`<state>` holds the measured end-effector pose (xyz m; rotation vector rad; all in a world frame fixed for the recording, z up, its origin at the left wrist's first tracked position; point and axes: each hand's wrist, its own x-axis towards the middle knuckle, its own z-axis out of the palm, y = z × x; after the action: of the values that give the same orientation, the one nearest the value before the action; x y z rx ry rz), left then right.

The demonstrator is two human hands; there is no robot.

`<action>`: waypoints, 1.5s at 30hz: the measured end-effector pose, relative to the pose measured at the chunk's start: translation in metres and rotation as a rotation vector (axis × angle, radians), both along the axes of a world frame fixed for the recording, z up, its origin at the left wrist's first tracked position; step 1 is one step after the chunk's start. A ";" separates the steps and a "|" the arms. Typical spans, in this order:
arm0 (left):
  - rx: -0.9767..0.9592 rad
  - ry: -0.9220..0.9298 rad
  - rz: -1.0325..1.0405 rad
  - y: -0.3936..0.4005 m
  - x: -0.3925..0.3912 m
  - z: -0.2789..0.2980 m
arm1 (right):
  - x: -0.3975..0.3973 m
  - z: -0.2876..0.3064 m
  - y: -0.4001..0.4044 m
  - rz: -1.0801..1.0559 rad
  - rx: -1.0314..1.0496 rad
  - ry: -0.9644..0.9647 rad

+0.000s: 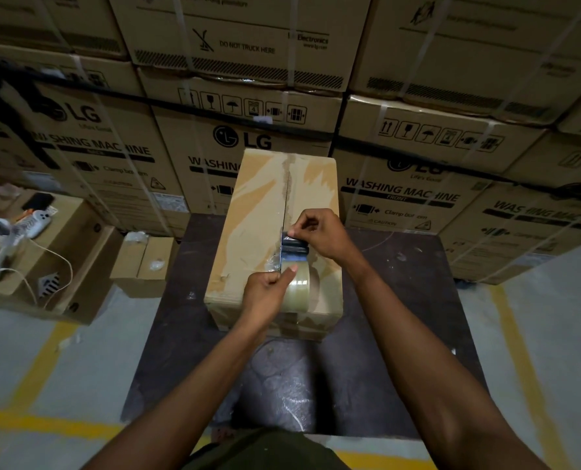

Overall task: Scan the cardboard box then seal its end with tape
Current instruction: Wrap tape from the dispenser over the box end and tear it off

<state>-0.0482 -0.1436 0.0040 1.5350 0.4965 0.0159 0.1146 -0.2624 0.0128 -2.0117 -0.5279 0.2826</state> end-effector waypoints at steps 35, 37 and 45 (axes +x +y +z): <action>0.051 -0.254 -0.112 0.073 0.071 0.005 | 0.034 0.040 0.009 0.191 0.019 0.217; 0.044 -0.244 -0.092 0.072 0.074 0.006 | 0.035 0.042 0.007 0.173 0.019 0.244; 0.056 -0.171 -0.034 0.059 0.082 0.006 | 0.034 0.048 -0.004 0.067 0.058 0.510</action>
<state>0.0341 -0.0848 0.0100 1.5802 0.3362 0.1350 0.1487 -0.2662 0.0609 -1.7762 -0.2746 0.7849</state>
